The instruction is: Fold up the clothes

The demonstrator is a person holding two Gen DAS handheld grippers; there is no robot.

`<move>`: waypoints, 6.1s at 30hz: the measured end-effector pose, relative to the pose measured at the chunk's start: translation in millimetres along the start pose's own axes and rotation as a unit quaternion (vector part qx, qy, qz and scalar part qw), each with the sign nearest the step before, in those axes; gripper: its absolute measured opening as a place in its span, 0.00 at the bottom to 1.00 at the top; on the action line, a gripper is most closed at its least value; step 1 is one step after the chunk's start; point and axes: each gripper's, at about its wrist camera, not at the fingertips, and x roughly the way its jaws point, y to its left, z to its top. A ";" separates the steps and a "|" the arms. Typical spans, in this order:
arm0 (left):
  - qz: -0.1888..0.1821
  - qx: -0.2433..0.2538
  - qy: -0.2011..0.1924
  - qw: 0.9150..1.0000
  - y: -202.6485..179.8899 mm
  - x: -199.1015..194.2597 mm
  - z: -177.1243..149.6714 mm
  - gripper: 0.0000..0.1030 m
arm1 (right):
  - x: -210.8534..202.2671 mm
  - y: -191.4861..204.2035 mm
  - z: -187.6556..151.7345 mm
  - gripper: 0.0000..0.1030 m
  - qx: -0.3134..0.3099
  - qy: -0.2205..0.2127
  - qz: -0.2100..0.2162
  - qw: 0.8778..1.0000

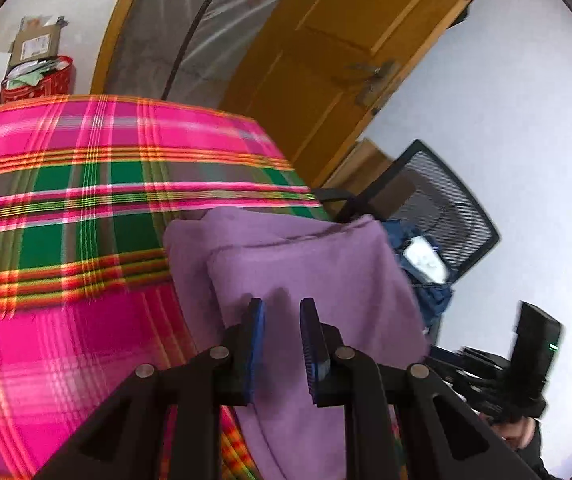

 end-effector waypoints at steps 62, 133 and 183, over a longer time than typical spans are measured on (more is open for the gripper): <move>-0.046 0.009 -0.014 0.999 -29.0 -58.5 -112.4 0.03 | 4.5 16.9 72.0 0.25 0.025 -0.035 -0.031 0.999; 0.131 0.093 -0.065 0.985 -86.7 -154.9 -206.4 0.49 | -64.2 132.7 -110.0 0.41 -0.017 -0.031 -0.127 0.991; 0.109 0.067 -0.058 0.990 -90.3 -154.0 -209.4 0.49 | -74.6 141.6 -103.9 0.41 -0.033 -0.035 -0.145 0.988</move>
